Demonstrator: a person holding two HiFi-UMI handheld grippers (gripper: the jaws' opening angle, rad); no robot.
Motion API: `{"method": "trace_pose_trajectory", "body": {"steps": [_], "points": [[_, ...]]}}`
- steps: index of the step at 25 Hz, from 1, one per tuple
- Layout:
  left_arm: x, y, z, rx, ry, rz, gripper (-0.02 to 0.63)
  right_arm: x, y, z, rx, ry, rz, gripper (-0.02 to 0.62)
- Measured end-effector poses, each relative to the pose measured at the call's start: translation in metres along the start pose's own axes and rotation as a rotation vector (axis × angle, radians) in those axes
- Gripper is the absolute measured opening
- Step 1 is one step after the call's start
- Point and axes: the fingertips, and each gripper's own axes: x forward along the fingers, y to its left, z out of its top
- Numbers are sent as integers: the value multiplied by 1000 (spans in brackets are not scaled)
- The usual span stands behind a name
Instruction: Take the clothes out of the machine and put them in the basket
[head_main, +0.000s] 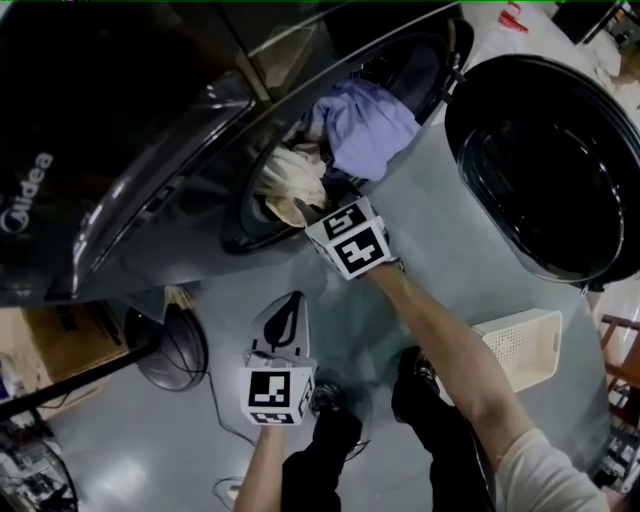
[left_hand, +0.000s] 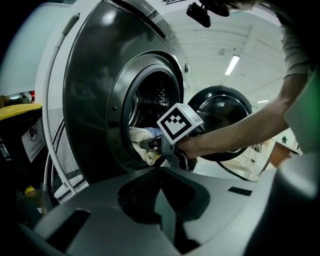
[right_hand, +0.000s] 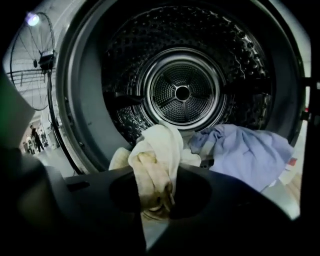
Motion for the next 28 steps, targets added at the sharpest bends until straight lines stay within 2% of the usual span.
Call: {"method": "trace_pose_trajectory", "body": {"steps": [11, 18, 28], "points": [[-41, -31, 42, -15, 19, -21, 18, -99, 36, 18, -45, -23, -6, 89], [-68, -56, 94, -26, 3, -47, 18, -176, 60, 49, -36, -58, -5, 89], [-104, -59, 171, -35, -44, -21, 20, -284, 86, 102, 16, -111, -40, 87]]}}
